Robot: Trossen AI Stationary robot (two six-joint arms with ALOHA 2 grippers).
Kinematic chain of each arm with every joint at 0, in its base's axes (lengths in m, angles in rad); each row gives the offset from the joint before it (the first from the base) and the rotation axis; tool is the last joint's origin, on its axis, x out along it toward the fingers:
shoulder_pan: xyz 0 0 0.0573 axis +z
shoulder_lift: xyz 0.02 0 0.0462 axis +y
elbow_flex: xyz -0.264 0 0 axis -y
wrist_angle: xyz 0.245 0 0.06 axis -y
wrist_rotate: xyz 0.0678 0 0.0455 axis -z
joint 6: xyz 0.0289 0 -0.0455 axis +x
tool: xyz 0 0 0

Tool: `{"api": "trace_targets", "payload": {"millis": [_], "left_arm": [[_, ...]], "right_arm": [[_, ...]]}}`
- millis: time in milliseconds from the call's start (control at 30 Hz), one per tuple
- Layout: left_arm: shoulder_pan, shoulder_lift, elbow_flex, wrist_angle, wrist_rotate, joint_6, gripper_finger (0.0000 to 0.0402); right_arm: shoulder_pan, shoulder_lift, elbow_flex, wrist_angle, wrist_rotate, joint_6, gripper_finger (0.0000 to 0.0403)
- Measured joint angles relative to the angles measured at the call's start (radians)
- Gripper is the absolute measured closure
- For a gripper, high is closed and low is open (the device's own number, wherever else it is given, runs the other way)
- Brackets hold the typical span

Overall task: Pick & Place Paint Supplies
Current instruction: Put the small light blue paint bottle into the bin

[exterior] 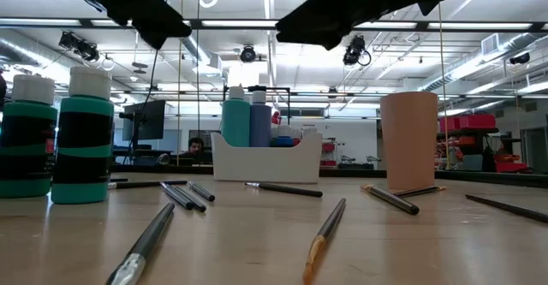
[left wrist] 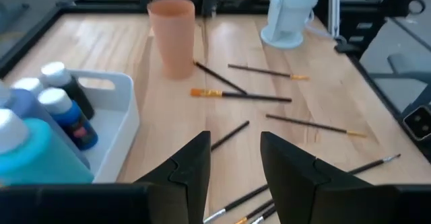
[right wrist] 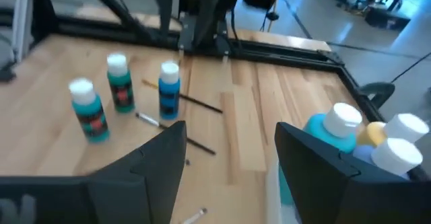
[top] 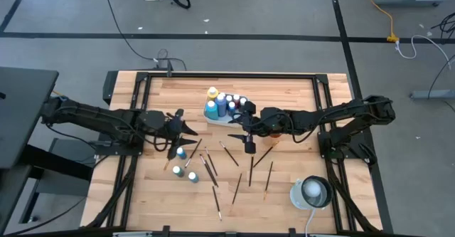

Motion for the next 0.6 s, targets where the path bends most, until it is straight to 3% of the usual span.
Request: {"api": "trace_targets", "payload": {"millis": [200, 433, 600], "left_arm": [[-0.013, 0.062, 0.0, 0.004, 0.002, -0.003, 0.0262], [-0.045, 0.107, 0.0, 0.084, -0.001, 0.014, 0.0232], [-0.066, 0.116, 0.0, 0.089, -0.004, -0.006, 0.0199]], "right_arm": [[0.002, 0.0, 0.0, 0.001, 0.0, 0.164, 0.017], [-0.003, 0.0, 0.0, 0.059, 0.001, 0.096, 0.017], [0.001, 0.001, 0.0, 0.056, -0.002, 0.133, 0.017]]}}
